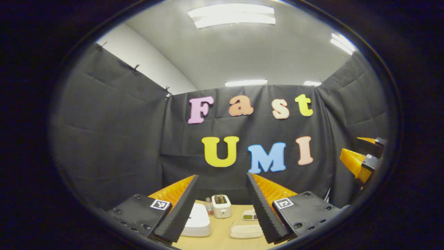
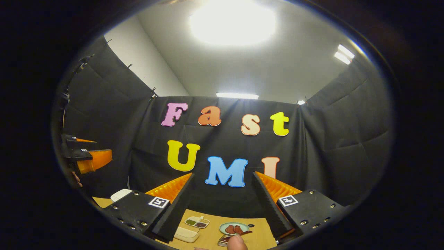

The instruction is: Close the left gripper, press the button to open the rice cooker; take a wooden spoon from the chopstick holder with the right hand, scoop a spoonful of rice and pour it into the rice cooker, then put the wooden spoon back into the chopstick holder.

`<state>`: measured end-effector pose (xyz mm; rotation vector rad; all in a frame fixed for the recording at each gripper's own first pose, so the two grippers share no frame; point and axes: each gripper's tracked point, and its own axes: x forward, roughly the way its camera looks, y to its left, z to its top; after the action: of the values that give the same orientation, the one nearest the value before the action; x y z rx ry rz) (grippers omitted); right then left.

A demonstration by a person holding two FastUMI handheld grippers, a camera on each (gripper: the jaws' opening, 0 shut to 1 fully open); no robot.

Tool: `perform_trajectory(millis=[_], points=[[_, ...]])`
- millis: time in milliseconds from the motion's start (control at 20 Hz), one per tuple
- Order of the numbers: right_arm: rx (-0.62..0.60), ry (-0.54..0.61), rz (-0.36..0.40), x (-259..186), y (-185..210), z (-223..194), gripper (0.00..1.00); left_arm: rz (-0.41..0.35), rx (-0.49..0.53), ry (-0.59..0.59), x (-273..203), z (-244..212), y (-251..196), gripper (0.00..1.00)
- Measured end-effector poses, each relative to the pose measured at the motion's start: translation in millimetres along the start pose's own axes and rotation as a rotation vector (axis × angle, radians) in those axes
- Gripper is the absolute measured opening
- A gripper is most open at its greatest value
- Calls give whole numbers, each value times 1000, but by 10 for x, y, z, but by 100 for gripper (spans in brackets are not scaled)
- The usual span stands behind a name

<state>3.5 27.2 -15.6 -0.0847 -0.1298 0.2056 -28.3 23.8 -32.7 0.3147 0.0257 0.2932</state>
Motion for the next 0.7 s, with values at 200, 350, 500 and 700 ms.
perform_trajectory(millis=[200,350,500,700], points=[[25,47,31,109,256,-164,99,10,-19,18,209,-245,154,86],[15,73,10,286,456,-207,99,11,-46,45,508,-534,441,82],[-4,77,-1,517,734,-179,99,18,-42,62,942,-862,758,76],[-16,100,-16,755,1085,-206,99,55,-53,210,1552,-1732,1222,48]])
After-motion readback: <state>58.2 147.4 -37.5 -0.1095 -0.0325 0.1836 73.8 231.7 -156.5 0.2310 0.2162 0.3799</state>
